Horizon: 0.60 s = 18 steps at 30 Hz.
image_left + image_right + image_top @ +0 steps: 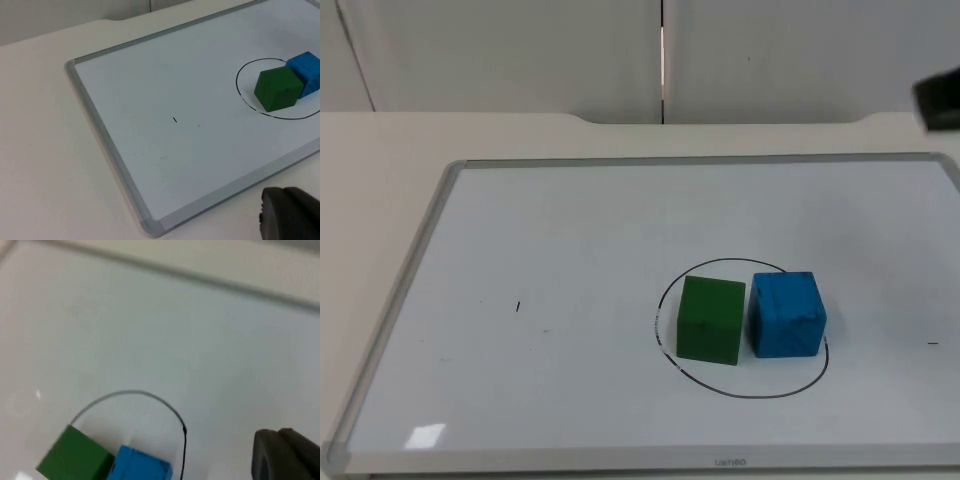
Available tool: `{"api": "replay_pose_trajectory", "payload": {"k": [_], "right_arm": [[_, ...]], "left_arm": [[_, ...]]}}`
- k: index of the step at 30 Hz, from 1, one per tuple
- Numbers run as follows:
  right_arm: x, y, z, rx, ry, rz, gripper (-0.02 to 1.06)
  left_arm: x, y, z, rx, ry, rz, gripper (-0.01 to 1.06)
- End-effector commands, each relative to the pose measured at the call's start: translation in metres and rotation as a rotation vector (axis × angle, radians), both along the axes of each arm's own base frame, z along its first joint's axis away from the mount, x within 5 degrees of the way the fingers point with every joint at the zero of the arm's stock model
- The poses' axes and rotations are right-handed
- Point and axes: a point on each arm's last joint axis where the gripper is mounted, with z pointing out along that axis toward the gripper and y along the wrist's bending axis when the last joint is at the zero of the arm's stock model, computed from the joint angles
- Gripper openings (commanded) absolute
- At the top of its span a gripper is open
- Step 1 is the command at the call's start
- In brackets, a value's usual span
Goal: Push the two cubes into the marked area.
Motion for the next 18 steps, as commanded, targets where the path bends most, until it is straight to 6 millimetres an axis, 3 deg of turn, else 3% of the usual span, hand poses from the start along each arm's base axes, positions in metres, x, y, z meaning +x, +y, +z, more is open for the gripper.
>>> {"api": "replay_pose_trajectory", "payload": {"k": [1, 3, 5, 6, 7, 11, 12, 16, 18], "right_arm": [[-0.012, -0.006, 0.019, -0.011, -0.045, 0.014, 0.0], [-0.037, -0.016, 0.049, 0.001, -0.129, 0.021, 0.0], [-0.051, -0.021, 0.062, 0.013, -0.161, 0.021, 0.0], [-0.067, -0.027, 0.075, 0.019, -0.192, 0.022, 0.0], [-0.067, -0.027, 0.075, 0.019, -0.192, 0.022, 0.0], [-0.109, -0.044, 0.097, 0.019, -0.25, 0.024, 0.0], [-0.109, -0.044, 0.097, 0.019, -0.25, 0.024, 0.0], [-0.147, -0.06, 0.107, 0.014, -0.287, 0.021, 0.0], [-0.154, -0.063, 0.108, 0.012, -0.301, 0.019, 0.0]], "left_arm": [[0.0, 0.0, -0.001, 0.002, -0.003, -0.001, 0.0], [0.0, 0.0, -0.001, 0.002, -0.003, -0.001, 0.0], [0.0, 0.0, -0.001, 0.002, -0.003, -0.001, 0.0], [0.0, 0.0, -0.001, 0.002, -0.003, -0.001, 0.0], [0.0, 0.0, -0.001, 0.002, -0.003, -0.001, 0.0], [0.0, 0.0, -0.001, 0.002, -0.003, -0.001, 0.0], [0.0, 0.0, -0.001, 0.002, -0.003, -0.001, 0.0], [0.0, 0.0, -0.001, 0.002, -0.003, -0.001, 0.0], [0.0, 0.0, -0.001, 0.002, -0.003, -0.001, 0.0]]}}
